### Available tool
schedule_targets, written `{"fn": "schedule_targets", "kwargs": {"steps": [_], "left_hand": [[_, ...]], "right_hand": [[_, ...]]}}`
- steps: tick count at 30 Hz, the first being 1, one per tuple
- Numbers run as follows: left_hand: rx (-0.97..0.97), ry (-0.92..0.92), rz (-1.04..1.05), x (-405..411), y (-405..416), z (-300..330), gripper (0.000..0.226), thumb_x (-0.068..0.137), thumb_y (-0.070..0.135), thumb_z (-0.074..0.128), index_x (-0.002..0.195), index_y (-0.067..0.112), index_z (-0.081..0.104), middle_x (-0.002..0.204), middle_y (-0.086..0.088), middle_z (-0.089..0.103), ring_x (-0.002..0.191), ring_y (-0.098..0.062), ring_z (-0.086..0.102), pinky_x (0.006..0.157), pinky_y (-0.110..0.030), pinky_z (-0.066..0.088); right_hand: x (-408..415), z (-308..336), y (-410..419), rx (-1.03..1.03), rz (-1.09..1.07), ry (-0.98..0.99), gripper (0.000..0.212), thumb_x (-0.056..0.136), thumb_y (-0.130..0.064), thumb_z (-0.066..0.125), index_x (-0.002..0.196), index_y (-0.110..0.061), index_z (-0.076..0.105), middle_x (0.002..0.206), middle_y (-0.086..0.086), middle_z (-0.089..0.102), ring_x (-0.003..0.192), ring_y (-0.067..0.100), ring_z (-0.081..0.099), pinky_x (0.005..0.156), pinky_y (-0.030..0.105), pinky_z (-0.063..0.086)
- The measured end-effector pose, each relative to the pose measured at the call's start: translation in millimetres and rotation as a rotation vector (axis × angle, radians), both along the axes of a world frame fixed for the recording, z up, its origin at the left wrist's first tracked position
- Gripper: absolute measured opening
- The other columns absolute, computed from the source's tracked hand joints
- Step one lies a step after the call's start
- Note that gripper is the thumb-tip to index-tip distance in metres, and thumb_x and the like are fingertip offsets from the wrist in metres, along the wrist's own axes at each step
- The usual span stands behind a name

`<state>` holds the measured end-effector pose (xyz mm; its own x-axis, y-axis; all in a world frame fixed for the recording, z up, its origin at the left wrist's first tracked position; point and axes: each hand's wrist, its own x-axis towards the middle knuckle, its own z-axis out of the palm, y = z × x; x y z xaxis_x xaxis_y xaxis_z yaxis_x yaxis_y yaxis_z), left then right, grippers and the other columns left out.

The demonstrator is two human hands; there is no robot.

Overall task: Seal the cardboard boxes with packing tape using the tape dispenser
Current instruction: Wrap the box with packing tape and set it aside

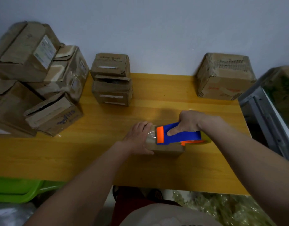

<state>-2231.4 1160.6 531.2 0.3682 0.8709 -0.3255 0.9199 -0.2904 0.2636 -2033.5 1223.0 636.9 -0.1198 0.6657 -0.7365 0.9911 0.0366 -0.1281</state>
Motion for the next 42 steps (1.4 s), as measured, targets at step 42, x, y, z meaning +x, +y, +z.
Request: {"fn": "schedule_targets", "kwargs": {"steps": [42], "left_hand": [[0.175, 0.148, -0.092, 79, 2, -13, 0.135, 0.063, 0.091, 0.045, 0.150, 0.005, -0.011, 0.159, -0.012, 0.010, 0.146, -0.030, 0.007, 0.118, -0.048, -0.009]], "right_hand": [[66, -6, 26, -0.321, -0.041, 0.038, 0.052, 0.074, -0.067, 0.062, 0.086, -0.017, 0.062, 0.081, 0.001, 0.067, 0.075, 0.019, 0.063, 0.070, 0.029, 0.048]]}}
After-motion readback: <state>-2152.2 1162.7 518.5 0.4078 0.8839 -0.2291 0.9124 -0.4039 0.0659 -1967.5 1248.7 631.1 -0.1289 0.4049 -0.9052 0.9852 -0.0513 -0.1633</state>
